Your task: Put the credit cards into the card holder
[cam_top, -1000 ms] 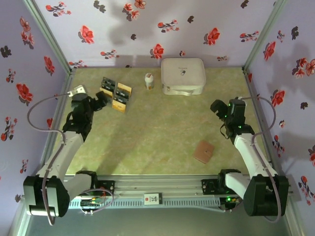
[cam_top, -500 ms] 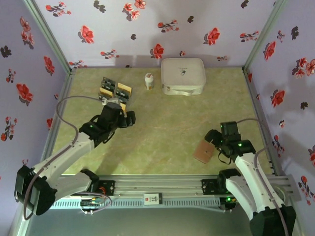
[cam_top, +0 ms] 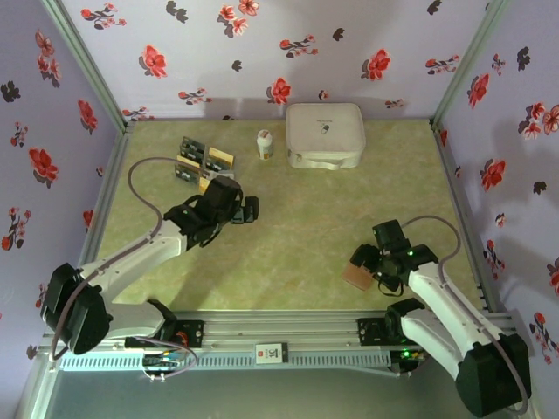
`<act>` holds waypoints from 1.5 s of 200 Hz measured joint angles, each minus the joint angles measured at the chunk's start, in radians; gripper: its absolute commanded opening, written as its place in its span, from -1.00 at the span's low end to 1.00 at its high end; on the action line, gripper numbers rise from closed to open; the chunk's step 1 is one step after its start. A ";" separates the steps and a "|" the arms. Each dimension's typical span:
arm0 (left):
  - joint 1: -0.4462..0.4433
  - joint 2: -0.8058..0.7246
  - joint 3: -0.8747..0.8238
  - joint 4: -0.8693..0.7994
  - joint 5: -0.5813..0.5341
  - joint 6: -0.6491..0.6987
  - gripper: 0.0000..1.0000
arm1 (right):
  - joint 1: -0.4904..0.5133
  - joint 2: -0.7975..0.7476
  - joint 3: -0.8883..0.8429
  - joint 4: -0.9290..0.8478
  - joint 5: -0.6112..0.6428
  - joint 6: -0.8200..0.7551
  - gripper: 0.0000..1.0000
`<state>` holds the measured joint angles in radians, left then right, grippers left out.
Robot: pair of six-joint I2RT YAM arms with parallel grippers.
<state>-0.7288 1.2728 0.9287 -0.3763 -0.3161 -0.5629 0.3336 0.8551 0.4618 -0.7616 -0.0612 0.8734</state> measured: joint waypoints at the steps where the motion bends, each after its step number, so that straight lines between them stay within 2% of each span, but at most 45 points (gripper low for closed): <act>1: -0.001 0.001 0.000 0.000 0.000 0.000 0.99 | 0.003 0.002 -0.001 0.003 0.000 0.002 0.73; 49: -0.030 0.024 0.000 0.001 0.000 -0.003 0.99 | 0.084 0.047 -0.020 0.101 -0.007 0.076 0.71; 117: -0.037 0.037 0.000 0.001 0.000 -0.008 0.99 | 0.197 0.196 -0.005 0.240 0.005 0.153 0.70; 181: -0.038 0.037 0.000 -0.005 0.002 -0.016 0.99 | 0.333 0.468 0.167 0.221 0.093 0.205 0.69; 216: -0.038 0.036 0.000 -0.011 0.002 -0.031 0.99 | 0.397 0.618 0.323 0.377 0.058 0.208 0.69; 250: -0.038 0.012 0.000 -0.028 0.001 -0.034 0.99 | 0.413 0.592 0.426 0.439 0.066 0.181 0.73; 280: -0.038 -0.010 0.000 -0.030 0.000 -0.034 0.99 | 0.410 0.549 0.433 0.420 0.090 0.150 0.76; 300: -0.037 -0.010 0.000 -0.032 0.002 -0.037 0.99 | 0.408 0.526 0.412 0.421 0.092 0.124 0.84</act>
<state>-0.7654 1.2629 0.9283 -0.4088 -0.3145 -0.6003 0.7418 1.3815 0.8742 -0.3405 0.0303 0.9974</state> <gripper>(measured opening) 0.997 0.893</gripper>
